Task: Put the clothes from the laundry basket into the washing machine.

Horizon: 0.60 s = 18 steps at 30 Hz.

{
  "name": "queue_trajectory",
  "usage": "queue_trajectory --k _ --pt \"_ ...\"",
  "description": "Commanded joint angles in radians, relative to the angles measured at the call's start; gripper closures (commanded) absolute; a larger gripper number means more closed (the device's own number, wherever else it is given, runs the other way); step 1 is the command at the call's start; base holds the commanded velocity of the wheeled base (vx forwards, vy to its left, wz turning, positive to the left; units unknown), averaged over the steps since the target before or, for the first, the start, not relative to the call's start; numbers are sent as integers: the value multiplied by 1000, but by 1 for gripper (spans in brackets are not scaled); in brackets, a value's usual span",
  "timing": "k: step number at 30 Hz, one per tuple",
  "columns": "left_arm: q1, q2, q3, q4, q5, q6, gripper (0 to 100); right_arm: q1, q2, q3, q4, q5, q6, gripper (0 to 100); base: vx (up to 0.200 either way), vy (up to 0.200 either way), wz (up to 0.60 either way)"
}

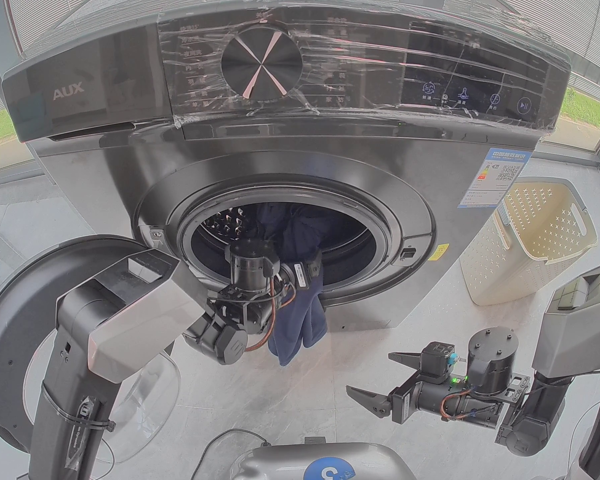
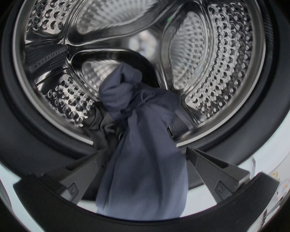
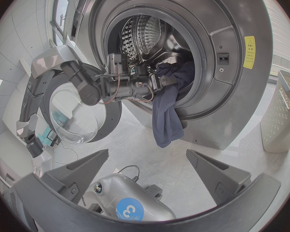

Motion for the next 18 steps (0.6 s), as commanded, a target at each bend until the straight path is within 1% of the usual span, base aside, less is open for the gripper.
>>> queue_trajectory --k 1,4,7,8,9,14,18 --pt "-30 -17 130 -47 -15 36 0 5 2 2 -15 0 1 0 0 0 0" --pt "-28 2 120 -37 -15 38 0 3 3 2 -15 0 0 0 0 0 0" --pt "-22 32 94 -27 -15 45 0 5 6 2 -16 0 1 0 0 0 0" --pt "-18 40 85 -25 -15 50 100 5 6 2 -16 0 1 0 0 0 0" --pt "-15 52 67 -22 -15 55 100 5 6 2 -16 0 1 0 0 0 0" --pt "-13 57 35 -10 -19 55 100 3 6 2 -16 0 1 0 0 0 0" --pt "-18 52 -8 -7 -32 42 100 3 9 0 -16 0 1 0 0 0 0"
